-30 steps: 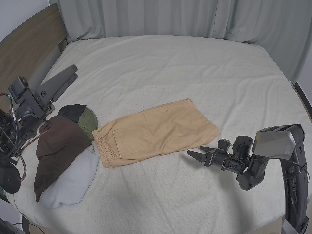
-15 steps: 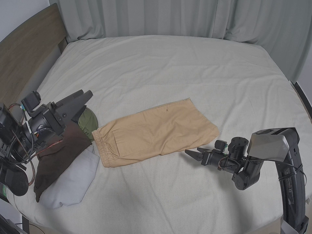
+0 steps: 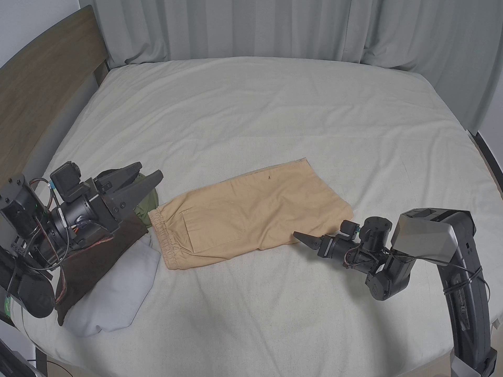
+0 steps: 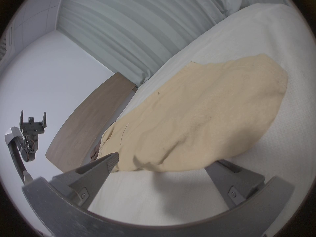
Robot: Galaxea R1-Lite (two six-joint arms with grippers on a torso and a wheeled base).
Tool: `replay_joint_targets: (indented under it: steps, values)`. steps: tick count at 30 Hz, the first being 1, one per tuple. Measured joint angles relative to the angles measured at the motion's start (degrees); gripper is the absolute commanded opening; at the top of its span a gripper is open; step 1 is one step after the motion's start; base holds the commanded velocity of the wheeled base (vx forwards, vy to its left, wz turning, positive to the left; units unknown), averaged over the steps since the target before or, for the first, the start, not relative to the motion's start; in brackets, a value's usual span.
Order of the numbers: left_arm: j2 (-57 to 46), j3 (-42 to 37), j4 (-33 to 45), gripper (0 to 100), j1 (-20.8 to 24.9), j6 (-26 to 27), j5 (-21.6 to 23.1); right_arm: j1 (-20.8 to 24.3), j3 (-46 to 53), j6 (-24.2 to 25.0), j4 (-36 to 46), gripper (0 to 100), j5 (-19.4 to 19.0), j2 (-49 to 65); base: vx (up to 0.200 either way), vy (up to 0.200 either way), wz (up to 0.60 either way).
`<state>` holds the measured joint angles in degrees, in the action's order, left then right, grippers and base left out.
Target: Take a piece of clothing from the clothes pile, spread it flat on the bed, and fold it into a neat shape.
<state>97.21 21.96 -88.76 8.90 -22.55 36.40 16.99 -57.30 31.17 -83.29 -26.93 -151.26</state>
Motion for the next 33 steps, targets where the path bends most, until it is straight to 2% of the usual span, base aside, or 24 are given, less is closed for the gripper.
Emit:
replay_joint_targets:
  steps: [10,20,33]
  values:
    - [0.9,-0.1,0.0,100,0.0,0.1,0.3,1.4,-4.8,7.2,3.3,100,1.8,-0.7,0.0,0.0,0.0]
    - [1.2,-0.2,0.0,100,0.0,0.1,0.6,2.0,-10.3,7.6,9.7,100,1.8,-1.6,0.0,0.0,0.0]
    - [1.6,0.1,0.0,100,0.5,-0.2,0.4,4.7,-13.8,7.6,13.2,100,3.2,-2.0,0.0,0.0,0.0]
